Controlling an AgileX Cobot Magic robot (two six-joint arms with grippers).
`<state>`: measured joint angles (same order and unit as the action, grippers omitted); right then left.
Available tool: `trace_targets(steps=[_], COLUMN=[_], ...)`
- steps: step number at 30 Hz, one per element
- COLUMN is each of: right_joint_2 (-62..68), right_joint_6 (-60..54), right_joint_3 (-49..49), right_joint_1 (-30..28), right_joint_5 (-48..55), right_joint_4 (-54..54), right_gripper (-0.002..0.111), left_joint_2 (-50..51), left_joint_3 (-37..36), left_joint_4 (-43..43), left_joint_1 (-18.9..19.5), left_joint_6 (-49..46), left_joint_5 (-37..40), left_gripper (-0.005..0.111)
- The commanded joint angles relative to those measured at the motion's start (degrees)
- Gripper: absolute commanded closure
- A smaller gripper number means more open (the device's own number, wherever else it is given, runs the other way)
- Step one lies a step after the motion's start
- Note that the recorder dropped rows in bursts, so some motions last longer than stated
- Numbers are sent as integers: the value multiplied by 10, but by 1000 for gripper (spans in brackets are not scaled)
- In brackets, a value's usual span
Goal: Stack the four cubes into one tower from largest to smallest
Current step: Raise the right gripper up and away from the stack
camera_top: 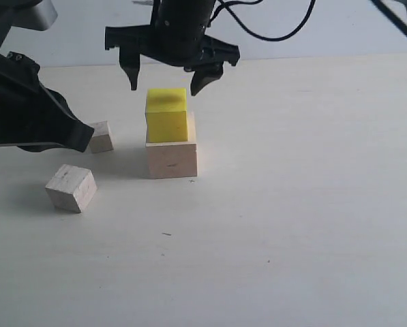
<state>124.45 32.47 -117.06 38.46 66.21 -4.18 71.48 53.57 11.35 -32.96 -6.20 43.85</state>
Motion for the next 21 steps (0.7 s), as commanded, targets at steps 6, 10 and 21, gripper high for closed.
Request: trace_targets(steps=[6, 10, 21], right_joint_2=[-107, -147, -257], right_joint_6=[-133, -244, -283], right_joint_3=[-6, 0, 60], right_joint_1=[0, 0, 2], right_joint_5=[37, 37, 37], right_joint_4=[59, 56, 30], right_gripper=[33, 61, 108], left_joint_2=[-5, -3, 30], left_joint_3=[-2, -2, -2], left_joint_4=[-5, -6, -176], left_joint_1=[-1, -1, 13], left_joint_6=[4, 4, 120], left_joint_5=[16, 28, 49], left_gripper=[99, 99, 80])
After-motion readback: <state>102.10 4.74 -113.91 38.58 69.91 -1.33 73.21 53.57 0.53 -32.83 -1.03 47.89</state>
